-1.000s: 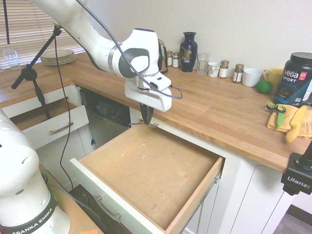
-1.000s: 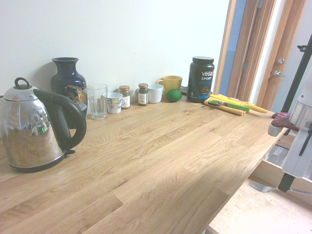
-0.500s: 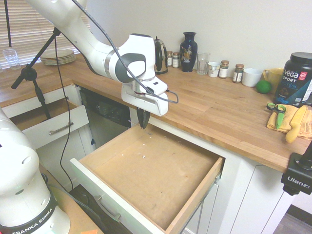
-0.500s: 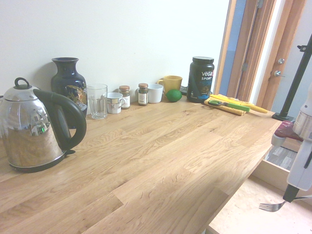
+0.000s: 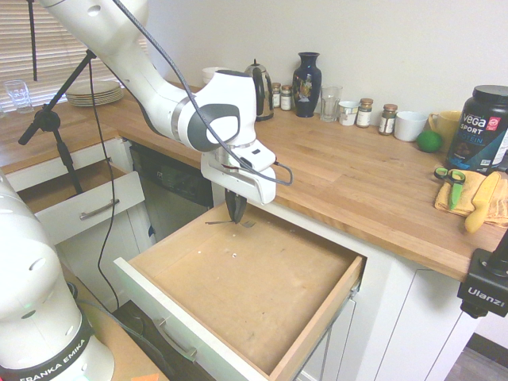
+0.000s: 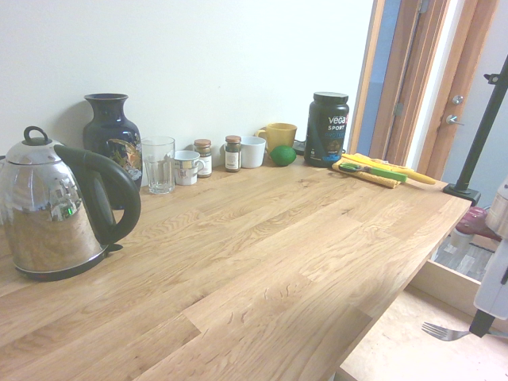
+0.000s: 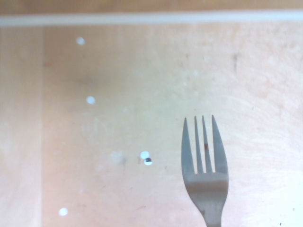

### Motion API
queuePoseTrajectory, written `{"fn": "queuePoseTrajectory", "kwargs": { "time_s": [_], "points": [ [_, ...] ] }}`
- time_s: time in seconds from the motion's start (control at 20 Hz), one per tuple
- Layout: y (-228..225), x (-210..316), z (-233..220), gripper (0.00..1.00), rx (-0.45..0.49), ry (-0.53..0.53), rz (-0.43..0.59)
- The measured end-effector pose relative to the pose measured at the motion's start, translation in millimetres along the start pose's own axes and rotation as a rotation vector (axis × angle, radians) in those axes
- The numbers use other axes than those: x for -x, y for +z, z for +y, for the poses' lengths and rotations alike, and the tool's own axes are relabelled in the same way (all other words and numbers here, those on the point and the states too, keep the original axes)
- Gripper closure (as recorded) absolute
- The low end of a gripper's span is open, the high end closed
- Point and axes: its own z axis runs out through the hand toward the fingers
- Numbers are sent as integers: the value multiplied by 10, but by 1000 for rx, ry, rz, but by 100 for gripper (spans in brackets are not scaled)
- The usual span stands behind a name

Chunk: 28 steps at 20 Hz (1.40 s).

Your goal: Put fork in the drawer

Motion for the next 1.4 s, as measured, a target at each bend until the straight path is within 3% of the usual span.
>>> {"fn": "queuePoseTrajectory", "kwargs": {
  "time_s": [0.5,1.05,1.1,1.4],
  "points": [
    [783,-148,170,100,59,47,-47],
    [1218,-258,158,100,92,58,-59],
    [1224,-262,146,0,92,59,-59],
    [1228,-282,134,0,88,71,-60]
  ]
}}
